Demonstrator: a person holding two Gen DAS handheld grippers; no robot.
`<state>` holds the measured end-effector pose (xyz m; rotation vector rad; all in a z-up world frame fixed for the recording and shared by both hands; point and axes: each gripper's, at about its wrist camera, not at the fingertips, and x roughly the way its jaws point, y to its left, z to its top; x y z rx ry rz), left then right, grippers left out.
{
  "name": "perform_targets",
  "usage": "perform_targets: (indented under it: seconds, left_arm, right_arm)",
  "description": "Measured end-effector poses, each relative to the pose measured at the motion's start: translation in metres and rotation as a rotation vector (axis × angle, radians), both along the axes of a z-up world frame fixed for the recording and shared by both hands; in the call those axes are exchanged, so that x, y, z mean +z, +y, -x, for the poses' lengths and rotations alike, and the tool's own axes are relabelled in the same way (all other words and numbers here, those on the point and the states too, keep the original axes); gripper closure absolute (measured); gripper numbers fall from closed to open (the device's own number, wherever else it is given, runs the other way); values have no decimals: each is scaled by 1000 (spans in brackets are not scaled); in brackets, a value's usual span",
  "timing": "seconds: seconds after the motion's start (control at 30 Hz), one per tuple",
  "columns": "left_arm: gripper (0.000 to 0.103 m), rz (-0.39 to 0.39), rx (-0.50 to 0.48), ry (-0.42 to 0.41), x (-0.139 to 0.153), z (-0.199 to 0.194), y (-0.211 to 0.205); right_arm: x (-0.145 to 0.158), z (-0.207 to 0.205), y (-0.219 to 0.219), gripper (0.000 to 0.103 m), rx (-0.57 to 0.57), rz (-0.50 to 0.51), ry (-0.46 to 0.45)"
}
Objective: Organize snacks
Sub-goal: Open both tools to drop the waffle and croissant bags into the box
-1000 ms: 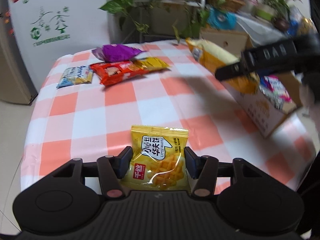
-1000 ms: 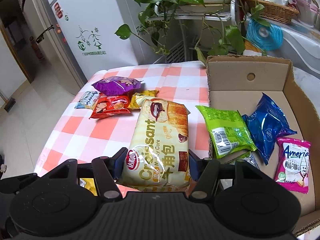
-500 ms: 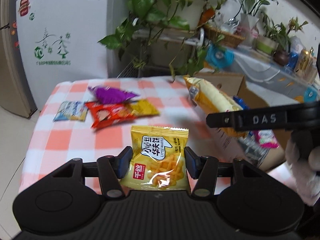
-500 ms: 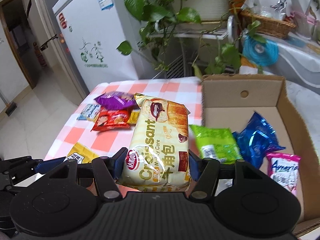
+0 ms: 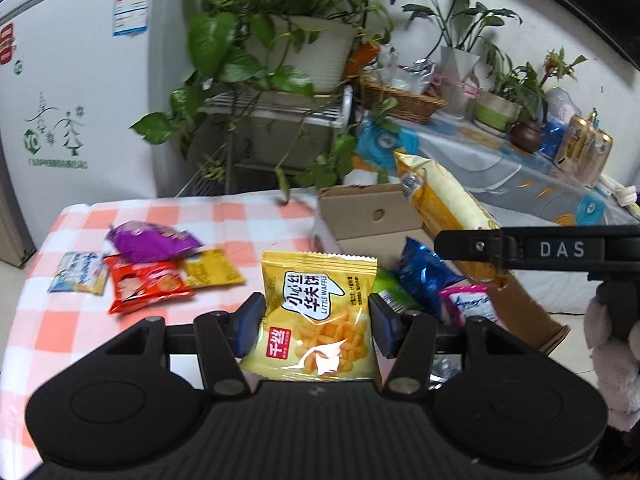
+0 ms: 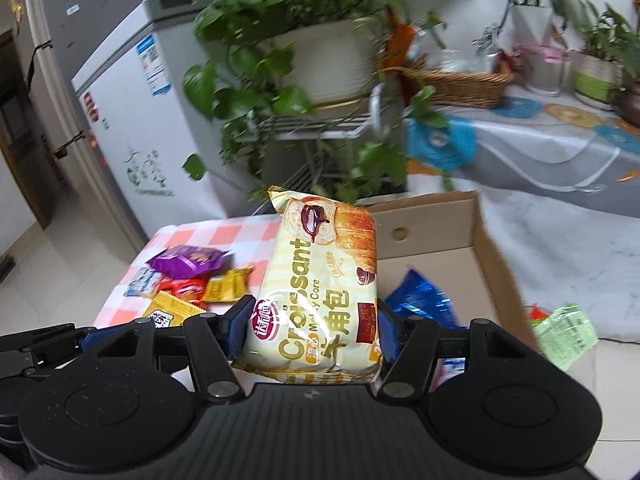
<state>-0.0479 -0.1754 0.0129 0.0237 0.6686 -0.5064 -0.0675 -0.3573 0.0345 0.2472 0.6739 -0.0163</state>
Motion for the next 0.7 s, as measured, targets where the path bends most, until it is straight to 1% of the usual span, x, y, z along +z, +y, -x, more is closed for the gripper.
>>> perform_targets:
  seconds: [0.13,0.47,0.57,0.7]
  left_arm:
    - [48,4,-29,-9,2,-1,-18]
    - [48,-15,-114,2,-4,4,-62]
    - [48,-17,-120,8,-8,4,-73]
    - [47,-11,-128,27,-12,3,-84]
  right_arm:
    - [-1,4,-13,35,-52,5,3]
    - [0,7,-27,35,-126,3,2]
    - [-1,8,-31,35,-152,-1,7]
    - [-4,7,-31,35,-160,-2,18]
